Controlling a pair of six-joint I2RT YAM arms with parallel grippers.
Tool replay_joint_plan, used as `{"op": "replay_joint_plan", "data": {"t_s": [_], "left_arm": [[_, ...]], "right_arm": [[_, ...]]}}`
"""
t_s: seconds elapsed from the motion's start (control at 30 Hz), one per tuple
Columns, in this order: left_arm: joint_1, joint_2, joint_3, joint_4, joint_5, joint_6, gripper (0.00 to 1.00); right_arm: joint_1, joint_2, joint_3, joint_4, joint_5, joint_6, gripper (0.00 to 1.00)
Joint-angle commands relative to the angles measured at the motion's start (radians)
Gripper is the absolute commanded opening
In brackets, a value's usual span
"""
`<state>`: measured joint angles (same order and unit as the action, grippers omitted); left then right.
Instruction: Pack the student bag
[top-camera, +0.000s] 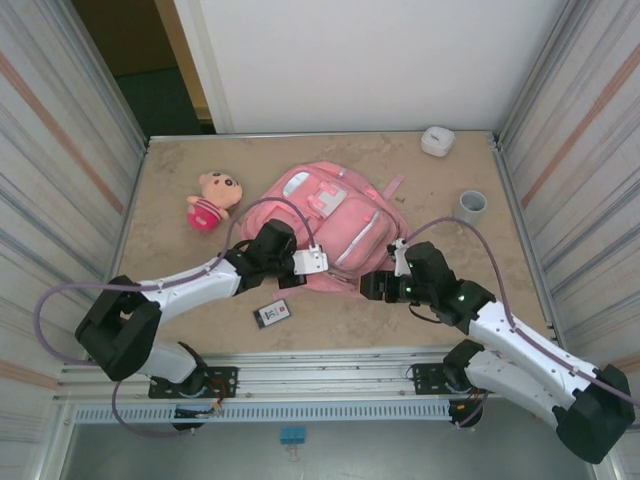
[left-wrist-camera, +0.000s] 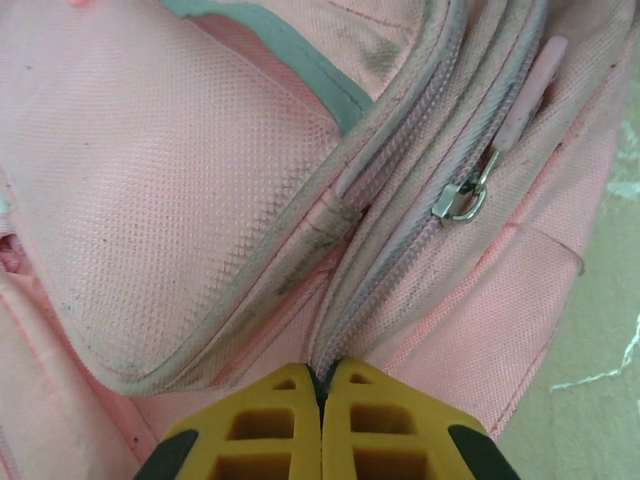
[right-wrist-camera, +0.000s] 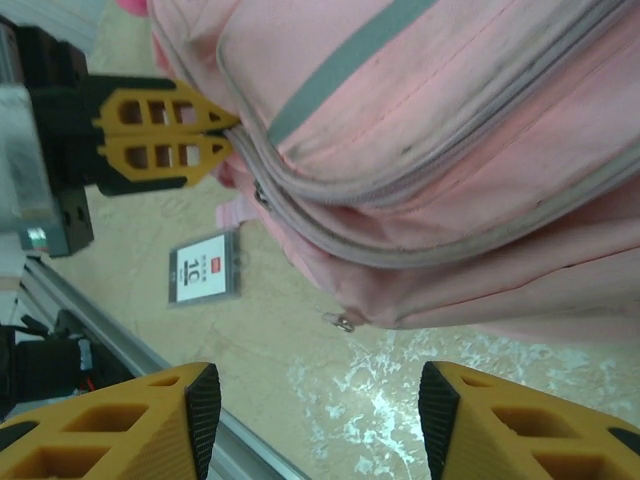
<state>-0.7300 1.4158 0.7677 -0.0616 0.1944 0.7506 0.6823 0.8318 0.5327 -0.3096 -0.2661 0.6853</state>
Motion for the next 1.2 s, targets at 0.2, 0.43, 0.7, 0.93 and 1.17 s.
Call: {"op": "replay_joint_plan", "data": {"t_s": [0.2, 0.43, 0.7, 0.93, 1.17], "left_arm": [[0.002, -0.031, 0.019, -0.015, 0.148, -0.126, 0.0], [0.003, -0.023, 0.022, -0.01, 0.174, -0.131, 0.0], [0.014, -0.027, 0.02, 0.004, 0.188, -0.154, 0.0], [0.017, -0.023, 0.025, 0.028, 0.231, -0.182, 0.0], [0.016, -0.028, 0.02, 0.043, 0.263, -0.192, 0.0]], "right_arm": [[0.092, 0.187, 0.062, 0.105, 0.028, 0.001, 0.57], [0.101, 0.291, 0.163, 0.047, 0.15, -0.087, 0.6], [0.092, 0.325, 0.173, 0.07, 0.17, -0.125, 0.6], [0.094, 0.384, 0.195, 0.134, 0.188, -0.14, 0.57], [0.094, 0.444, 0.232, 0.188, 0.161, -0.18, 0.42]]}}
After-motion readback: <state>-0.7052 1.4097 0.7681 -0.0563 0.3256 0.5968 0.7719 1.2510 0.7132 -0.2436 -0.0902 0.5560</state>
